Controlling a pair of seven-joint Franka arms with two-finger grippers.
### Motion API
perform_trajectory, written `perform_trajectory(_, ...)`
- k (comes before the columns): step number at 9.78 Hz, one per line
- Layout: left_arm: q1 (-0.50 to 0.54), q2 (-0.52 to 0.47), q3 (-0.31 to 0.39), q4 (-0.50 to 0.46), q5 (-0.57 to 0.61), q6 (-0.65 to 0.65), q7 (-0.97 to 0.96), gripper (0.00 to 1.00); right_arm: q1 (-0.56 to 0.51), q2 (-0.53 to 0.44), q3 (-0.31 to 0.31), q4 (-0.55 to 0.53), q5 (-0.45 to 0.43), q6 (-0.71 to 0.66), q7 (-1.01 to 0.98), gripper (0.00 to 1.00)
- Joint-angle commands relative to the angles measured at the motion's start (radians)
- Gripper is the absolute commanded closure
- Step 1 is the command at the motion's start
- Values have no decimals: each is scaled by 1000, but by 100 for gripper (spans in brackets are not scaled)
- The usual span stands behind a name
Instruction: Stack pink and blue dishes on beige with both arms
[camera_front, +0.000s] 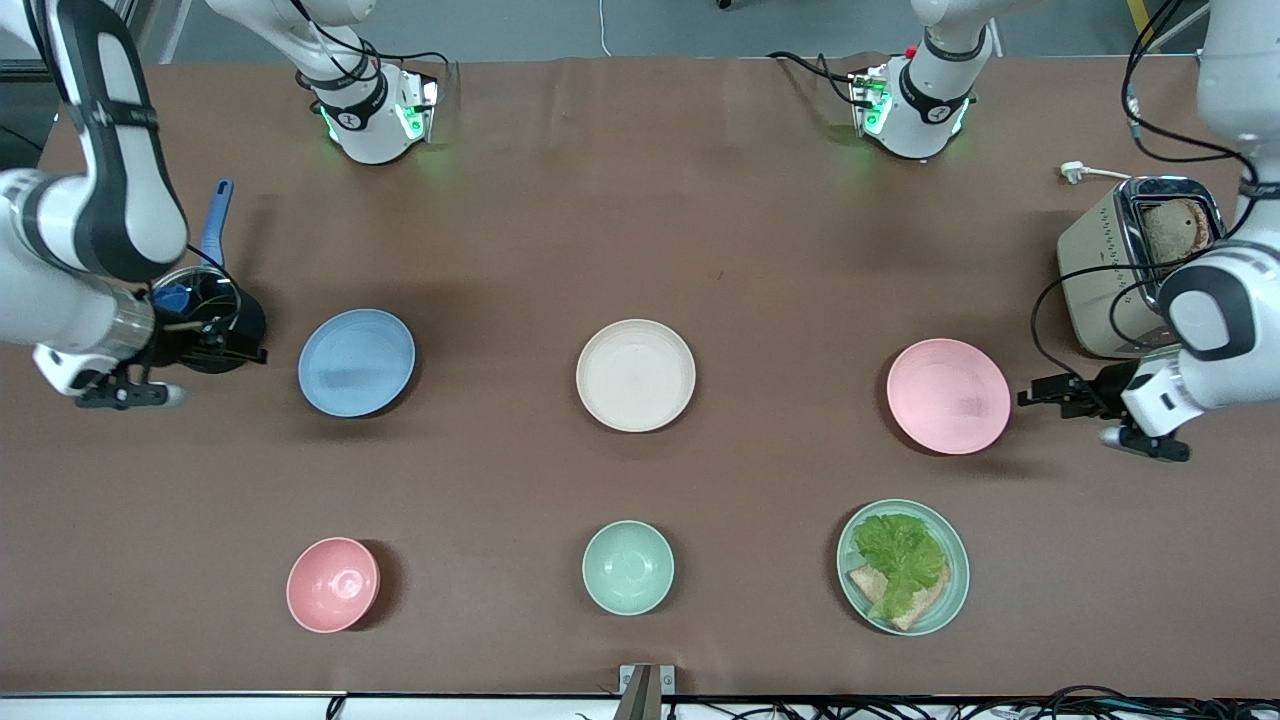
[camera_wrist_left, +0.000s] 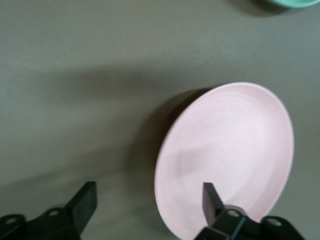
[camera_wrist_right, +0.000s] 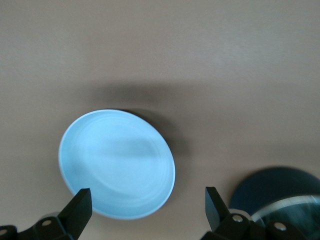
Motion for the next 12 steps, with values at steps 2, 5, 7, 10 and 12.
perform_trajectory(2,2,80,-7,11,-53,30,50,39,-25,103,9,-62,89,176,-232,0)
perform_trajectory(5,-1,92,-9,11,-58,30,56,78,-32,160,14,-119,143,317,-269,0)
perform_trajectory(7,-4,89,-9,11,-56,27,57,100,-29,161,20,-165,162,342,-269,15)
perform_trajectory(10,-10,-33,-33,15,-47,-30,42,100,-29,162,32,-187,205,343,-269,50)
perform_trajectory(12,-12,-122,-125,15,-46,-103,-118,100,-27,162,40,-184,267,333,-268,99)
